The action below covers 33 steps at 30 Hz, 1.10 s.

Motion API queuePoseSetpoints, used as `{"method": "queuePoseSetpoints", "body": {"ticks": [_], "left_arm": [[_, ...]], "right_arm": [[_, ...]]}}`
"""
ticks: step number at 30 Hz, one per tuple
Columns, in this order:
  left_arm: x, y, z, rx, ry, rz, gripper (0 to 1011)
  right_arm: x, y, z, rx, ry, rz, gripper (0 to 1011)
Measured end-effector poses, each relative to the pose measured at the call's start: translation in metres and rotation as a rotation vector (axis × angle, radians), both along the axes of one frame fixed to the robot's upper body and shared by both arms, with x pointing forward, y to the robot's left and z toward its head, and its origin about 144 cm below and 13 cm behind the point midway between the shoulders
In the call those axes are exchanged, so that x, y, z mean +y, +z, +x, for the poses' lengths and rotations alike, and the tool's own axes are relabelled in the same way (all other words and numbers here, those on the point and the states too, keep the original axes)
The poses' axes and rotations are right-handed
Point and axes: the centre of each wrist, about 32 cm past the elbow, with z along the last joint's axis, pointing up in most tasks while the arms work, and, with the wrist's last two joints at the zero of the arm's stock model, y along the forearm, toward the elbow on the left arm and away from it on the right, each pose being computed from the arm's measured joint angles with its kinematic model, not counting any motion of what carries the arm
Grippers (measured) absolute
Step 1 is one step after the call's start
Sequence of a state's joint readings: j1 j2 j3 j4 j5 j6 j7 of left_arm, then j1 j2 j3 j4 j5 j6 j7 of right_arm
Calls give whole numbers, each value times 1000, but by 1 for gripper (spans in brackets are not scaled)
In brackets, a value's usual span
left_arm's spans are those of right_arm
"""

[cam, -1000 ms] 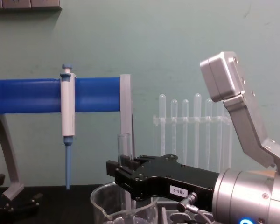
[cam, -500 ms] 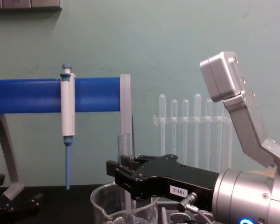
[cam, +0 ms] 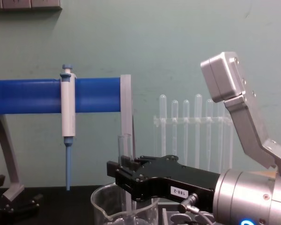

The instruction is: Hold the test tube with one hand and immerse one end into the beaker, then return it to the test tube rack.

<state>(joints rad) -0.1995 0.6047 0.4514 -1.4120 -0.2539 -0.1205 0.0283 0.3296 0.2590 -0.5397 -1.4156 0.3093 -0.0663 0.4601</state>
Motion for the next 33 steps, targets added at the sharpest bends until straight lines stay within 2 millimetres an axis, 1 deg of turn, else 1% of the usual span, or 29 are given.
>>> {"method": "queuePoseSetpoints", "body": {"ticks": [33], "left_arm": [[0,0,0,0,0,0,1000]], "right_arm": [[0,0,0,0,0,0,225]]}}
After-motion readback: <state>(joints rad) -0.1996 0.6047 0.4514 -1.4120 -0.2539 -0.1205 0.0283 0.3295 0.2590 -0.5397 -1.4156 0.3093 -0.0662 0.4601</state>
